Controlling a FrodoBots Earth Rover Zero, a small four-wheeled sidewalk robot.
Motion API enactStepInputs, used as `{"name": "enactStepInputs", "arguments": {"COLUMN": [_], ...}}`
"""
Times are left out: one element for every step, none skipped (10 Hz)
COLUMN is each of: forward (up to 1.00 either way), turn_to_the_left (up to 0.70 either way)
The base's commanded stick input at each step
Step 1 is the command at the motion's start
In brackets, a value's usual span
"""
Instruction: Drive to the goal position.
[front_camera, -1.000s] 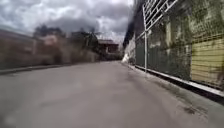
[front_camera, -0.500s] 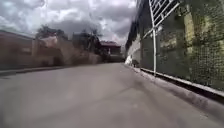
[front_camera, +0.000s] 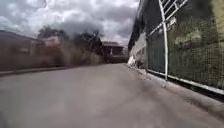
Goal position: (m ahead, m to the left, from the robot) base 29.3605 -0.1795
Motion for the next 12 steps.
{"name": "enactStepInputs", "arguments": {"forward": [1.0, 1.0, 1.0, 1.0, 1.0, 1.0, 1.0, 1.0, 1.0, 1.0, 1.0, 1.0], "turn_to_the_left": [0.0, 0.0, 0.0, 0.0, -0.1, -0.4, -0.4, -0.4, -0.36, -0.16, -0.06, -0.05]}}
